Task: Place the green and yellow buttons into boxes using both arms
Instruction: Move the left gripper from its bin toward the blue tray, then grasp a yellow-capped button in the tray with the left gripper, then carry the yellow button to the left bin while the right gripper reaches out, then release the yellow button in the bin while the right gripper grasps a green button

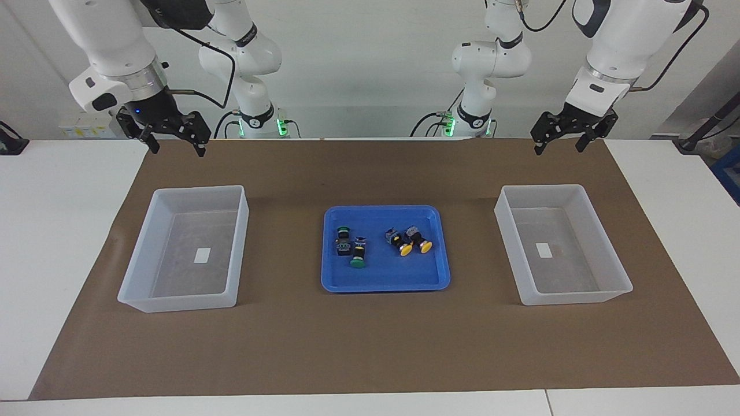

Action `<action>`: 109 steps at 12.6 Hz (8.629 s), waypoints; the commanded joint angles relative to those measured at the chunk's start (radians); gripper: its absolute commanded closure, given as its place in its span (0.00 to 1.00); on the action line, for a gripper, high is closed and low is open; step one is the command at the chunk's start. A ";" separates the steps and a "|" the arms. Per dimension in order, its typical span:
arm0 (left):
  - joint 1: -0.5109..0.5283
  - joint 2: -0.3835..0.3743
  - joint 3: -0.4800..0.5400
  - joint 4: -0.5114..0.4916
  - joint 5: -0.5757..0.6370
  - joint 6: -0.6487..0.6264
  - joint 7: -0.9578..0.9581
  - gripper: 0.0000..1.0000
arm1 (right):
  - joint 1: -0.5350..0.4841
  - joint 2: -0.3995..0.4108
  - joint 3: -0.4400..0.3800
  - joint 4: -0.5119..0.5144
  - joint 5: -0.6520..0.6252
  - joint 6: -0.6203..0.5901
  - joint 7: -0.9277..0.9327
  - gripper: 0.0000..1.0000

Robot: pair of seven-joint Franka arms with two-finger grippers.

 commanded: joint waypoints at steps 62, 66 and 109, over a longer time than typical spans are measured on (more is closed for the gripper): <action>-0.348 0.396 0.002 -0.201 0.088 0.767 -1.087 1.00 | 0.007 -0.010 -0.001 -0.011 0.016 0.003 0.001 0.00; -0.250 0.349 -0.010 -0.114 0.075 0.604 -0.890 1.00 | 0.010 -0.012 0.001 -0.015 0.018 0.015 0.005 0.00; 0.065 0.315 -0.009 -0.060 -0.079 0.483 -0.057 0.38 | 0.587 0.493 0.002 -0.176 -0.232 0.854 0.921 1.00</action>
